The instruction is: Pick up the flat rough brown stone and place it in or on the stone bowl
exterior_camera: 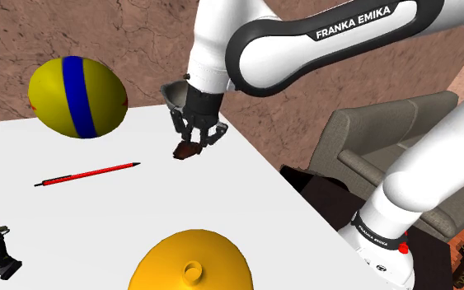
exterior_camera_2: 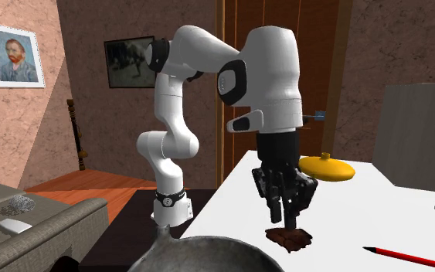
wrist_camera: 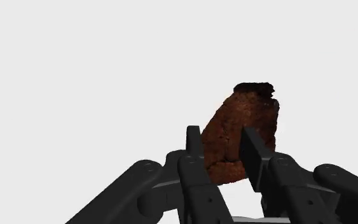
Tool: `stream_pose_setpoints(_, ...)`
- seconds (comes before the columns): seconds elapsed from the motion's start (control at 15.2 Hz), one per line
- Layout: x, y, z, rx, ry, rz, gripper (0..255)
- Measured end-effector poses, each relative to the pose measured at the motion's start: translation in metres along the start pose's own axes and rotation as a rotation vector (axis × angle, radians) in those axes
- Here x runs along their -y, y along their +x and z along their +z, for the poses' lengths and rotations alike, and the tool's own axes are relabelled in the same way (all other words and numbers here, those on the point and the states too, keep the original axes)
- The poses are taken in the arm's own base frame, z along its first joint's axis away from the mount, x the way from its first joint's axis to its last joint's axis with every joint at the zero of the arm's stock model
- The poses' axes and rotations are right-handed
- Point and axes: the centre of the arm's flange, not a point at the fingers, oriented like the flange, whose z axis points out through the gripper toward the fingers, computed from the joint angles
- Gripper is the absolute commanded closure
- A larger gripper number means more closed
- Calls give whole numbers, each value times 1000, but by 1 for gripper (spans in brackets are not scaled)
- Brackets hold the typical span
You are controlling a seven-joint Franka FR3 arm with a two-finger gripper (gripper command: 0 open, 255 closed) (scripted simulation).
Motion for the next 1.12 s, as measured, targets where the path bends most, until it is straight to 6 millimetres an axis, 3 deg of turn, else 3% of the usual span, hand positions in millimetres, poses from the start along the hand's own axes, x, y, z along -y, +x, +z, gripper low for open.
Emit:
stream_pose_setpoints(0.26, 52, -55, -8, -116, -163, 128, 0)
stream_pose_setpoints(0.33, 58, -59, -7, -152, -190, 169, 0)
stream_pose_setpoints(0.79, 58, -57, 25, -195, -215, 217, 0)
stream_pose_setpoints(1.12, 57, -56, 29, -195, -214, 217, 0)
